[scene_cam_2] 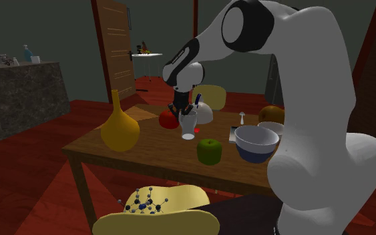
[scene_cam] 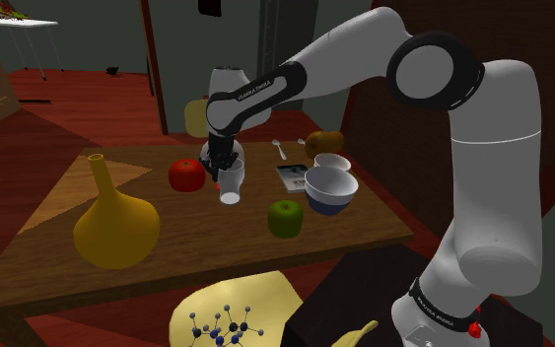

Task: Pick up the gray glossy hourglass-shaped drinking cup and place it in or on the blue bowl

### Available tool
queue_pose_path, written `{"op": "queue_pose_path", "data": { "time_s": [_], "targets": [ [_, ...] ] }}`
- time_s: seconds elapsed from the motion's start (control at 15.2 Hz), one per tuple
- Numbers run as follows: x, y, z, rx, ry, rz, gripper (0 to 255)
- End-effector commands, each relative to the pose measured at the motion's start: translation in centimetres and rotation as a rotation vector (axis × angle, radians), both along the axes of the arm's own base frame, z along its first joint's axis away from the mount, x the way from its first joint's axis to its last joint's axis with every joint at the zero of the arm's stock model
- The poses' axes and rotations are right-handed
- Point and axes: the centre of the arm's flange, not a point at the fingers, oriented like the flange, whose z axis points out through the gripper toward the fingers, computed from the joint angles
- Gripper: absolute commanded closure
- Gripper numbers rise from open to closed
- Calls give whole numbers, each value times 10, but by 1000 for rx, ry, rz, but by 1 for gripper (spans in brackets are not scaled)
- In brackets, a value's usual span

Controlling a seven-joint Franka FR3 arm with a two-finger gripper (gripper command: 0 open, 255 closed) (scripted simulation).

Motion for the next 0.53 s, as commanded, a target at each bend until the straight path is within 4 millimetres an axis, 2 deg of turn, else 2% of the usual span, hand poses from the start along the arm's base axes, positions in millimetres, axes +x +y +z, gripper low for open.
{"op": "queue_pose_path", "data": {
  "time_s": [0.0, 0.4, 0.46],
  "targets": [
    [0, 0, 0, 0, 0, 0, 255],
    [0, 0, 0, 0, 0, 0, 255],
    [0, 0, 5, 0, 0, 0, 255]
  ]
}}
